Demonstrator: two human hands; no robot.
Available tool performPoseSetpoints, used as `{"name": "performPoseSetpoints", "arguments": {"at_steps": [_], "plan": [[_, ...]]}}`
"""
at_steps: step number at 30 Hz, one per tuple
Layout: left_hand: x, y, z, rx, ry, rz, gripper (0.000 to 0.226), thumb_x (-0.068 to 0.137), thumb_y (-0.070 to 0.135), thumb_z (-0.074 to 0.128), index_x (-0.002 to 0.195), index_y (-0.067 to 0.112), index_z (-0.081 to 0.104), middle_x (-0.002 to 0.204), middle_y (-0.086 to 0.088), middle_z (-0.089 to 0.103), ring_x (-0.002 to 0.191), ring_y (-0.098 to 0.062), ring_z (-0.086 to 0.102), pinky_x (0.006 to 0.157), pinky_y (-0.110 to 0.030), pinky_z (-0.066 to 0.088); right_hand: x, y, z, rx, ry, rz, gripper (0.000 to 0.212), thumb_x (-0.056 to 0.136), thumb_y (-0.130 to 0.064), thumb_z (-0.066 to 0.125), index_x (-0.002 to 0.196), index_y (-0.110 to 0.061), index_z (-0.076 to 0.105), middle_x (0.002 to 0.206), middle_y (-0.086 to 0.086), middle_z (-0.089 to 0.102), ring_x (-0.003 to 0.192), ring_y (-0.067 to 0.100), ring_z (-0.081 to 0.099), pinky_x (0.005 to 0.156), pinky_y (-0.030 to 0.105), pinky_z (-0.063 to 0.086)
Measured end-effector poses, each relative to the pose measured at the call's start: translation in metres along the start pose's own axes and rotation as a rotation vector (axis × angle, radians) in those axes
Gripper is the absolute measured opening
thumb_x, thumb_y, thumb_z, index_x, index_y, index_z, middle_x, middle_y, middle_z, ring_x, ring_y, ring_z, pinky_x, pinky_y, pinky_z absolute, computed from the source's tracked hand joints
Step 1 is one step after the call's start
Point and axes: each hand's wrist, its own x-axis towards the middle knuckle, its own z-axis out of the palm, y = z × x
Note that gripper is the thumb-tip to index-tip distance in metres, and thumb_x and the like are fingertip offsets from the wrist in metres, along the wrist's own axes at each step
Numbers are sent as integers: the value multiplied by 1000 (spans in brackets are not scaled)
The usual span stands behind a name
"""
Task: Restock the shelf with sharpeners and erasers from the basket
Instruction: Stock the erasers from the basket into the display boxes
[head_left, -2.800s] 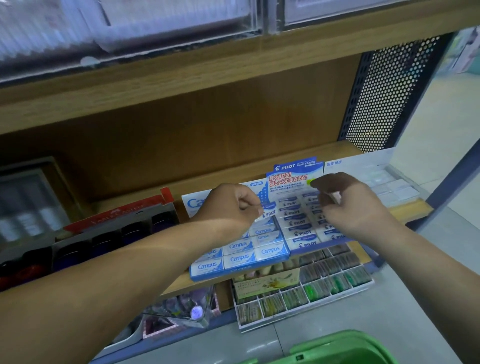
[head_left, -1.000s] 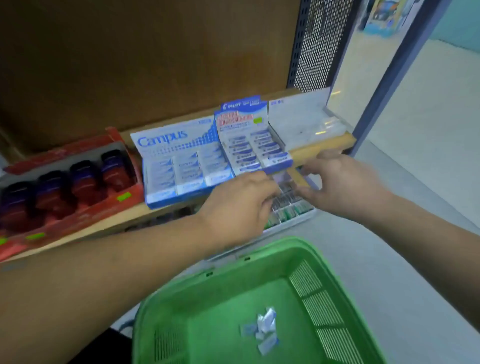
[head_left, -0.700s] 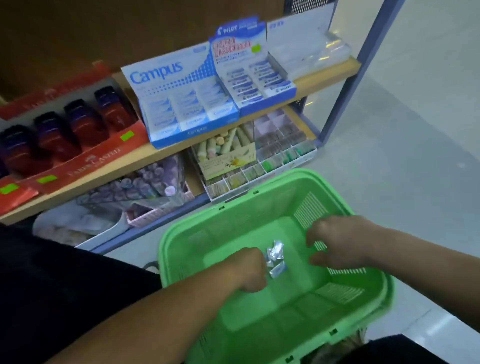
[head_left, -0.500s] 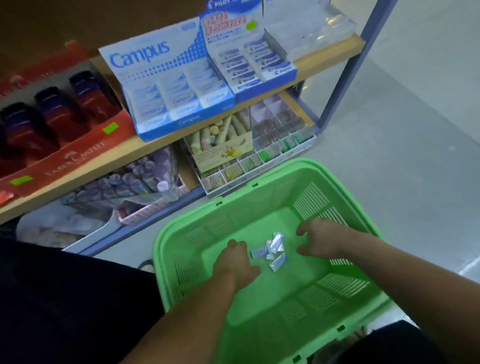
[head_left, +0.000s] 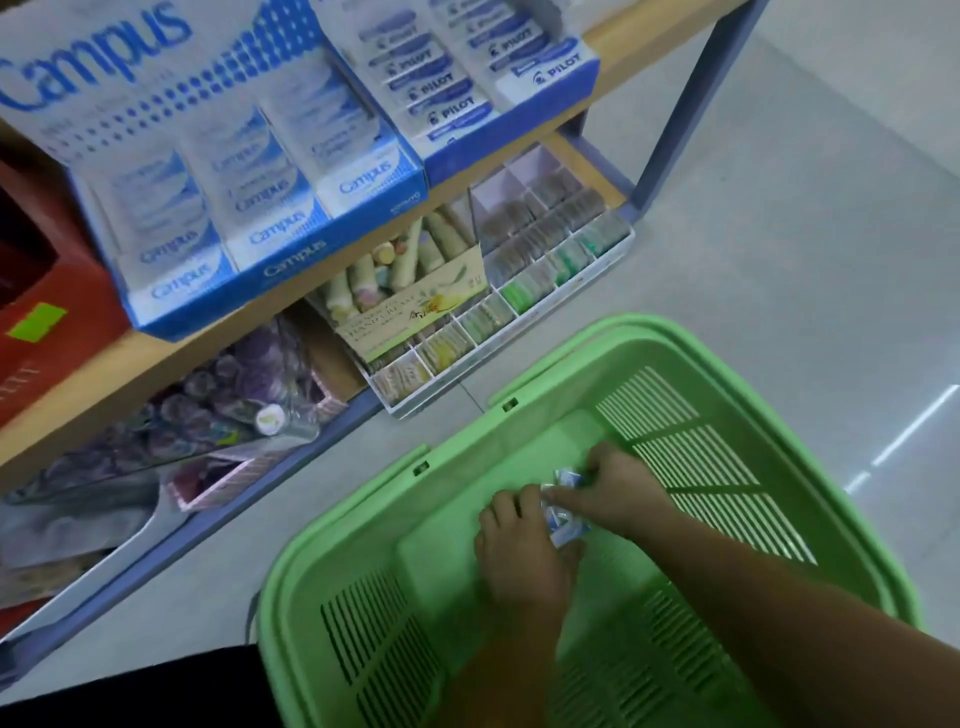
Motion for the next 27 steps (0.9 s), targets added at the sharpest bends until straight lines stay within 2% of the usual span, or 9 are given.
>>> {"name": "performPoseSetpoints", "arguments": {"at_steps": [2,4,6,10,14,16,18,21,27], "plan": [[9,-18,-4,19,9,94,61,70,55,79,122,34,54,112,3,58,103,-24,57,76,-37,50,3,-2,8,36,37,15,44,75,-44,85,86,-18,51,75,-4,54,76,22,55,62,29,38],[15,-34,-10,79,14,171,55,72,55,76,118,33,55,108,3,59,100,-26,59,71,-40,51,8,-3,12,102,40,45,39,75,-37,85,86,-14,55,75,2,60,74,24,61,63,31,46],[20,-39,-17,81,-43,166,51,81,55,70,123,32,53,117,2,56,110,-26,55,79,-40,50,16,-2,11,158,19,51,30,76,-31,83,82,-12,61,76,7,67,70,25,66,65,34,56],[20,-37,-19,7,-97,107,48,86,51,68,122,25,51,125,2,51,120,-24,50,86,-39,50,26,2,2,126,66,5,38,79,-37,82,68,-18,50,66,-4,55,68,23,55,63,27,42],[22,-33,-22,-129,-119,-46,61,79,48,78,121,21,43,130,1,48,120,-24,52,88,-37,50,24,4,-1,-27,66,-104,33,83,-40,77,92,-22,51,84,-2,59,80,24,58,67,31,42],[22,-33,-21,-160,-125,-28,79,74,48,84,136,25,40,136,3,44,122,-24,52,89,-37,50,20,6,2,-125,84,-165,36,88,-41,72,107,-18,52,92,1,57,85,26,57,68,32,39],[22,-35,-18,-148,-128,45,79,76,48,83,141,31,42,133,5,42,119,-23,53,88,-35,50,20,9,5,-171,134,-251,34,93,-38,66,113,-14,54,98,5,59,85,28,57,69,33,41],[23,-41,-14,-198,-104,77,55,77,40,84,120,27,54,122,3,45,111,-23,53,87,-35,49,23,14,6,-258,128,-348,29,97,-30,60,120,-12,57,111,12,62,91,31,61,72,32,44],[22,-39,-10,-372,-93,8,41,79,28,81,96,25,43,102,5,50,90,-21,59,79,-34,49,21,12,5,-194,96,-336,28,102,-28,52,120,-7,53,112,15,58,93,31,58,78,35,44]]}}
